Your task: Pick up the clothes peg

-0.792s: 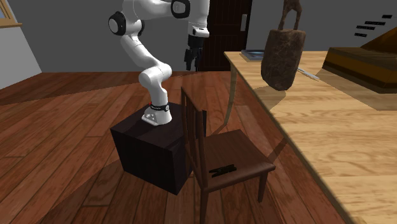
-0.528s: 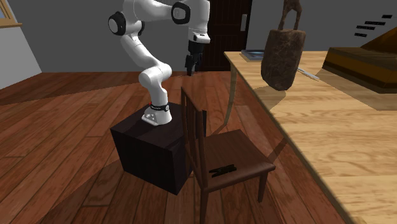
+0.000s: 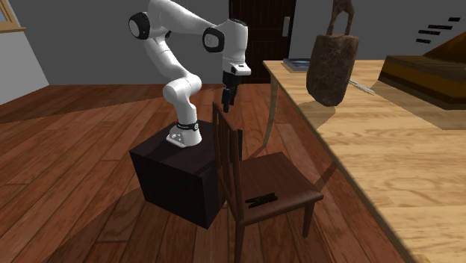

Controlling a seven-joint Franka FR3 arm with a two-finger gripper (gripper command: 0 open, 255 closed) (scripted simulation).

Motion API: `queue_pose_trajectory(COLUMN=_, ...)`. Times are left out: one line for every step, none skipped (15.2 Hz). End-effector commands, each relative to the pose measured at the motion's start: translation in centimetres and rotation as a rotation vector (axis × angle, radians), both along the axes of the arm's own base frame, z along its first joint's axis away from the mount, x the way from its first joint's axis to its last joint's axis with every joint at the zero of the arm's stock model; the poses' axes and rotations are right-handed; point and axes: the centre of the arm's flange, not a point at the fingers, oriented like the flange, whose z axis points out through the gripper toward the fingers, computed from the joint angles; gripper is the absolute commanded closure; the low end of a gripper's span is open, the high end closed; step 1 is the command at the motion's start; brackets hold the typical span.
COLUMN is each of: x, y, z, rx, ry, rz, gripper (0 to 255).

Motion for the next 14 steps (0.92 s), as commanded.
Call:
queue_pose_trajectory(x=1.1, y=-1.2, z=-2.0, rx=0.002, ry=-0.005, rz=0.041, gripper=0)
queue_pose_trajectory(x=1.7, y=-1.8, z=-3.1, rx=0.003, ry=-0.007, rz=0.060, gripper=0)
queue_pose_trajectory(x=2.2, y=-2.4, z=-4.1, rx=0.004, ry=-0.009, rz=0.080, gripper=0)
queue_pose_trajectory(x=2.8, y=-3.0, z=-5.1, rx=0.006, ry=-0.010, rz=0.099, gripper=0)
queue_pose_trajectory(x=3.3, y=-3.5, z=-6.1, rx=0.007, ry=-0.012, rz=0.118, gripper=0)
queue_pose_trajectory(x=3.9, y=-4.1, z=-7.1, rx=0.008, ry=-0.013, rz=0.137, gripper=0)
queue_pose_trajectory(x=4.5, y=-4.6, z=-8.2, rx=0.009, ry=-0.015, rz=0.157, gripper=0)
queue_pose_trajectory(x=5.1, y=-5.1, z=-9.2, rx=0.011, ry=-0.017, rz=0.176, gripper=0)
queue_pose_trajectory(x=5.7, y=-5.6, z=-10.2, rx=0.012, ry=-0.018, rz=0.195, gripper=0)
queue_pose_trajectory(x=6.4, y=-6.1, z=-11.2, rx=0.013, ry=-0.020, rz=0.215, gripper=0)
queue_pose_trajectory(x=7.0, y=-6.6, z=-12.2, rx=0.014, ry=-0.022, rz=0.234, gripper=0)
queue_pose_trajectory(x=7.7, y=-7.1, z=-13.3, rx=0.016, ry=-0.023, rz=0.253, gripper=0)
queue_pose_trajectory(x=8.3, y=-7.5, z=-14.3, rx=0.017, ry=-0.025, rz=0.272, gripper=0)
queue_pose_trajectory(x=9.0, y=-8.0, z=-15.3, rx=0.018, ry=-0.026, rz=0.292, gripper=0)
